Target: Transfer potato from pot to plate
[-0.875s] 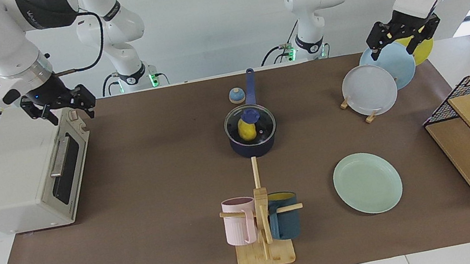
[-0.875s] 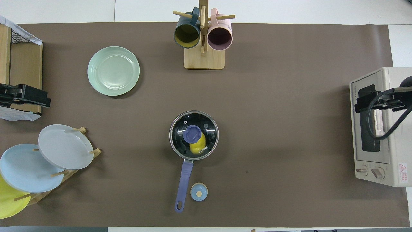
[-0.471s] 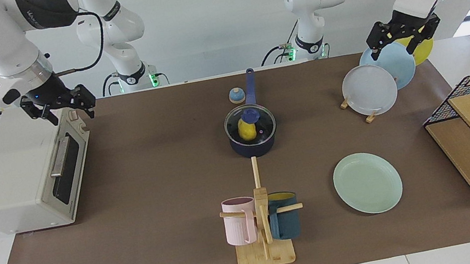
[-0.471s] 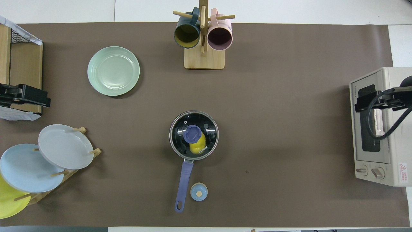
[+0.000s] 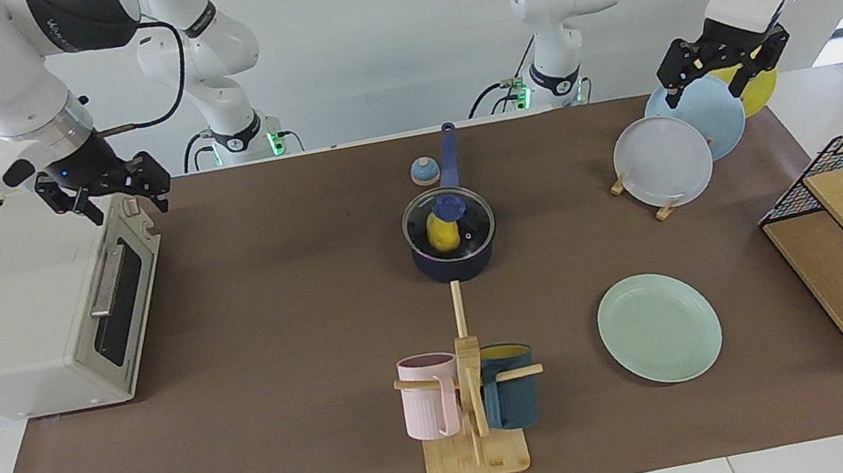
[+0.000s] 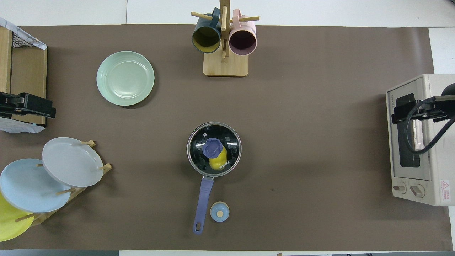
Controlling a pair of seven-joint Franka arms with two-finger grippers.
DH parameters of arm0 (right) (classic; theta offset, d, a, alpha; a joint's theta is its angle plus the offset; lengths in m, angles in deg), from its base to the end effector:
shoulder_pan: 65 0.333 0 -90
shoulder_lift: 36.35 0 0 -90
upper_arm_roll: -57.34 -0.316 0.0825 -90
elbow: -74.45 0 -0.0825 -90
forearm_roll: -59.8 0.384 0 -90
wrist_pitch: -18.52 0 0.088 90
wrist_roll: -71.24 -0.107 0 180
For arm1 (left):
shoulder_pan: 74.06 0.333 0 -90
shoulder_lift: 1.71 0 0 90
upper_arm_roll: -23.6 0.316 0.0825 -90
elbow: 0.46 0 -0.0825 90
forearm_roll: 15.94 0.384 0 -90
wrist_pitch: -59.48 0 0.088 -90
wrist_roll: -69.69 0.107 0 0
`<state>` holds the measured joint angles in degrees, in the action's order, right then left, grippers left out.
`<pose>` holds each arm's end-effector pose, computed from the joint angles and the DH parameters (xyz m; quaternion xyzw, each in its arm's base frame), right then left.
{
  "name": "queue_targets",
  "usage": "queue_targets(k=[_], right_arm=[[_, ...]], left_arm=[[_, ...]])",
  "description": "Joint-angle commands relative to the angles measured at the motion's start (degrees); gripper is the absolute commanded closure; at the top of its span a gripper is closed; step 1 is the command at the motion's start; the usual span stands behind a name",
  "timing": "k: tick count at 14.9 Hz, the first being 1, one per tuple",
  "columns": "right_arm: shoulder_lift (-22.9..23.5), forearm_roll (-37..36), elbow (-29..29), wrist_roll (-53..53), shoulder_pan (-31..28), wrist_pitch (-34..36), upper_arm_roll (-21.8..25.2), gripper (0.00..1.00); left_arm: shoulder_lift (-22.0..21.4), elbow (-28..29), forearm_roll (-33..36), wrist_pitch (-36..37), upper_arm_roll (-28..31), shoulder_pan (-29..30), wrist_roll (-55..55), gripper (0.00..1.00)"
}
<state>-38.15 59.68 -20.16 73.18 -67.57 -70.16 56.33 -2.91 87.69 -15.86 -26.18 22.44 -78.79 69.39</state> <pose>0.5400 -0.0148 0.6019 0.9993 0.0033 -0.0361 0.0002 0.5377 -0.0554 0.6445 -0.9987 0.0487 0.0112 0.0015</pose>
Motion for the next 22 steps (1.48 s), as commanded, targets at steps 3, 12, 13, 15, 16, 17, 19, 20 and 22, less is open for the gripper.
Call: queue_targets(k=[3,12,13,15,16,17,19,20,22], right_arm=[[-0.05,0.73,0.03,2.54,1.34,-3.0,-1.02,0.0],[8.75,0.91,14.36,-2.81,11.86,4.56,-2.33,0.0],[9.27,0.82,15.32,-6.22,14.59,4.83,-2.34,0.0],[12.07,0.9,19.44,-11.06,18.81,5.87,-2.34,0.0],[13.74,1.17,21.29,-14.48,21.44,6.32,-2.34,0.0],[15.15,1.08,22.78,-17.38,23.56,6.32,-2.42,0.0],[17.09,1.26,23.42,-24.49,29.01,4.66,-2.51,0.0],[18.23,1.0,23.15,-28.88,31.64,1.08,-2.69,0.0],[20.69,-0.14,22.45,-34.44,37.09,-2.89,-2.69,0.0]], left_arm=[[-0.47,0.44,-0.61,0.31,-0.15,0.59,0.65,0.0],[-0.47,0.44,-0.61,0.31,-0.15,0.68,0.65,0.0],[-0.47,0.44,-0.61,0.31,-0.15,0.59,0.65,0.0],[-0.47,0.44,-0.61,0.31,-0.15,0.68,0.65,0.0],[-0.47,0.44,-0.61,0.31,-0.15,0.59,0.65,0.0],[-0.47,0.44,-0.61,0.31,-0.15,0.59,0.65,0.0],[-0.47,0.44,-0.61,0.31,-0.15,0.59,0.65,0.0],[-0.47,0.44,-0.61,0.31,-0.15,0.68,0.65,0.0],[-0.47,0.44,-0.61,0.31,-0.15,0.59,0.65,0.0]])
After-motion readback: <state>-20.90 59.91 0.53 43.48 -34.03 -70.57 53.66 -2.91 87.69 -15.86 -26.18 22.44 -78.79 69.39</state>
